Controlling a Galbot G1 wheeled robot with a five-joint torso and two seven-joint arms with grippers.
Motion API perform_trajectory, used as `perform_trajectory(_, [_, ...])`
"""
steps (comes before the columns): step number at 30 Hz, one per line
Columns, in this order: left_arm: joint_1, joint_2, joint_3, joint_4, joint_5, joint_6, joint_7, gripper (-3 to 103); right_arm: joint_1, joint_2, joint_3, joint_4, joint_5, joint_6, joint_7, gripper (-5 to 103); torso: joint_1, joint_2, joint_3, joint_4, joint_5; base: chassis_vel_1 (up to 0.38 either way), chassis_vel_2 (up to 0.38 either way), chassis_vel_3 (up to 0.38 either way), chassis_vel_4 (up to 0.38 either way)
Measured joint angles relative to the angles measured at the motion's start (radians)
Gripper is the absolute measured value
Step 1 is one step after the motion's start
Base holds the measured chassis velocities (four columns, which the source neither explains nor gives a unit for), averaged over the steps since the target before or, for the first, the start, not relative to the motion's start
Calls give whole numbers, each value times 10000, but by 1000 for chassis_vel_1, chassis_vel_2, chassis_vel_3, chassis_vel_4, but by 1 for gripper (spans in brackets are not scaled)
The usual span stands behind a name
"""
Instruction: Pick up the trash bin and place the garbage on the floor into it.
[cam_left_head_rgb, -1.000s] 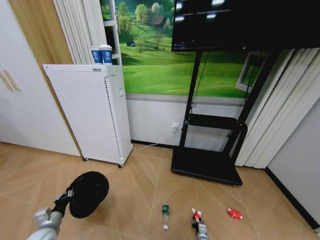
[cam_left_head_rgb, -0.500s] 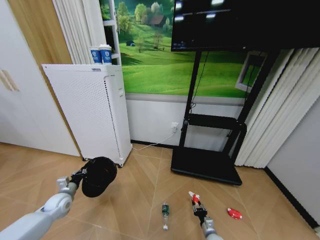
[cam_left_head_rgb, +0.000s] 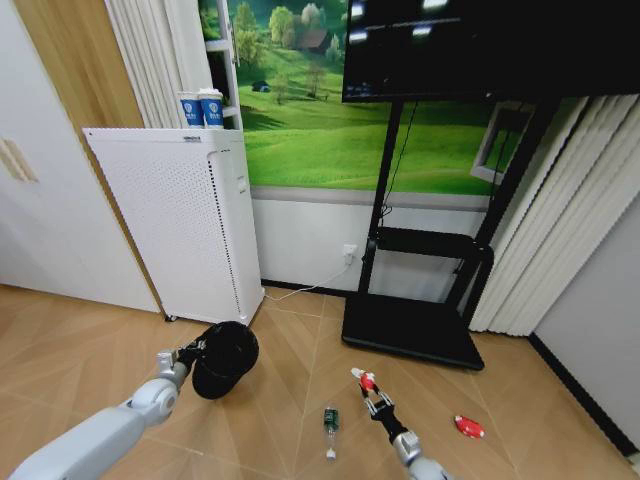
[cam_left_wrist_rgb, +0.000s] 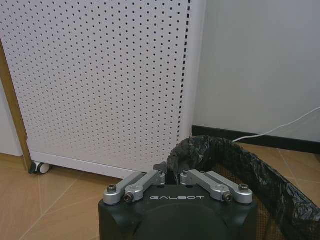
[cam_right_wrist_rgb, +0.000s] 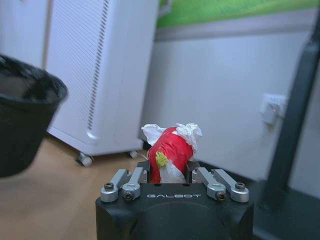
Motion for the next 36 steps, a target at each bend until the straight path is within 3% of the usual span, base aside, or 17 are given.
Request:
perform_trajectory(7, [-1319, -414, 1233, 635, -502, 49, -9, 7, 881, 76, -591, 279, 137, 82, -216, 34, 1, 0, 0, -12, -2, 0, 0, 0, 0])
perform_trajectory(11, [-1571, -511, 1482, 767, -569, 49, 11, 7, 1137, 96, -752, 372, 183, 82, -227, 34, 1, -1, 1, -13, -1, 0, 0, 0, 0])
perform_trajectory(17, [-2902, -1526, 2864, 1768, -956, 50, 323, 7, 2496, 325, -2348, 1655, 755, 3, -411, 34, 1, 0, 1, -6, 0, 0, 0, 0, 0])
perform_trajectory(23, [-3276, -2058, 3259, 1918, -1140, 50, 357, 7, 2722, 596, -2789, 1804, 752, 11, -546, 34, 1, 0, 1, -12, -2, 0, 0, 0, 0])
perform_trajectory(30, [-3024, -2231, 3367, 739, -1173, 258, -272, 7, 3076, 1740, -3159, 1261, 868, 5, -568, 34, 1, 0, 0, -4, -3, 0, 0, 0, 0])
perform_trajectory(36, [-2594, -2098, 3352, -224, -965, 337, -652, 7, 3046, 2130, -3263, 902, 1043, -122, -537, 34, 0, 0, 0, -10, -4, 0, 0, 0, 0])
